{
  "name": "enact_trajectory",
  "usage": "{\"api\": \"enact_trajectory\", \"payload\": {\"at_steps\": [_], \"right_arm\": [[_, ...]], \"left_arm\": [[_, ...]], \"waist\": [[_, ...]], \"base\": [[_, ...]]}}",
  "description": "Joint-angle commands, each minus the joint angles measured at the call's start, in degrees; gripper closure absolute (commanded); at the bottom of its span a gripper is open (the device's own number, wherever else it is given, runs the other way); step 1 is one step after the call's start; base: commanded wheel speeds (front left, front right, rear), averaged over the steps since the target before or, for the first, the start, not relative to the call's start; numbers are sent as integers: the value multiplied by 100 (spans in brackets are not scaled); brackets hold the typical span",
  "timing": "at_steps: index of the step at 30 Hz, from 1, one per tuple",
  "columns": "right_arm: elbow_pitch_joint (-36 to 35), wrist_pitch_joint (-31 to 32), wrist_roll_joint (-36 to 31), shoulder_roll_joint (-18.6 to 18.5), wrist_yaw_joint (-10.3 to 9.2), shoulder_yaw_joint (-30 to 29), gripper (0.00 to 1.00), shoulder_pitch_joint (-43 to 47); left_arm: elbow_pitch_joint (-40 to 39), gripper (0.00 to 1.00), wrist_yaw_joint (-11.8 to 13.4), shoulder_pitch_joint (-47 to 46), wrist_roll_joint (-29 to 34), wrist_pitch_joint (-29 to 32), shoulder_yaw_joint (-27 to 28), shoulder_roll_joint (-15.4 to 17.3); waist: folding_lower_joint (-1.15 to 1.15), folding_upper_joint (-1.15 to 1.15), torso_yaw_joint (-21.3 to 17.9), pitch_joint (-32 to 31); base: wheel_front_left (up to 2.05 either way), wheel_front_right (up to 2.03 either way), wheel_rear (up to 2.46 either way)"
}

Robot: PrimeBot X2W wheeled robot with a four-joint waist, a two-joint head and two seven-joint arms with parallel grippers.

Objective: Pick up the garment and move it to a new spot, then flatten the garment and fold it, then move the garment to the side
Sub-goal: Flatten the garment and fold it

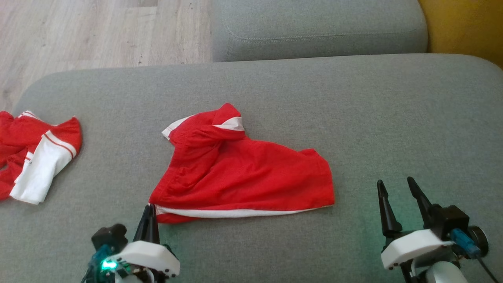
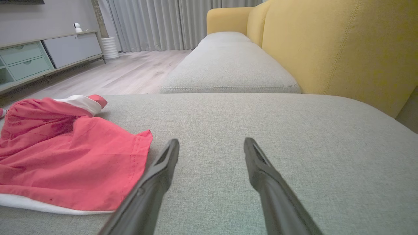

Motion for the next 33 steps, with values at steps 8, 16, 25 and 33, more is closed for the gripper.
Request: {"api": "enact_trajectory", "payload": {"at_steps": [8,16,25,33], "right_arm": [[-133,-99,23,-29,-4,115,0,-110],[-216,-234,34,-29,-4,135,0,-53],[-259,-314,232,-29,-4,293,0,279],[-82,-355,306,-29,-4,442,0,342]], "left_arm": [[-823,0,-195,167,449,-78,548,11],[-1798,0,-287,694,1006,-78,863,64],[-2425,0,-171,1540,1247,-78,1006,-27],[-2543,0,-63,1740,1348,-78,976,-97]], "waist": [[0,0,110,-142],[0,0,228,-375],[0,0,264,-548],[0,0,259,-647]], "base": [[0,0,0],[0,0,0],[0,0,0],[0,0,0]]}}
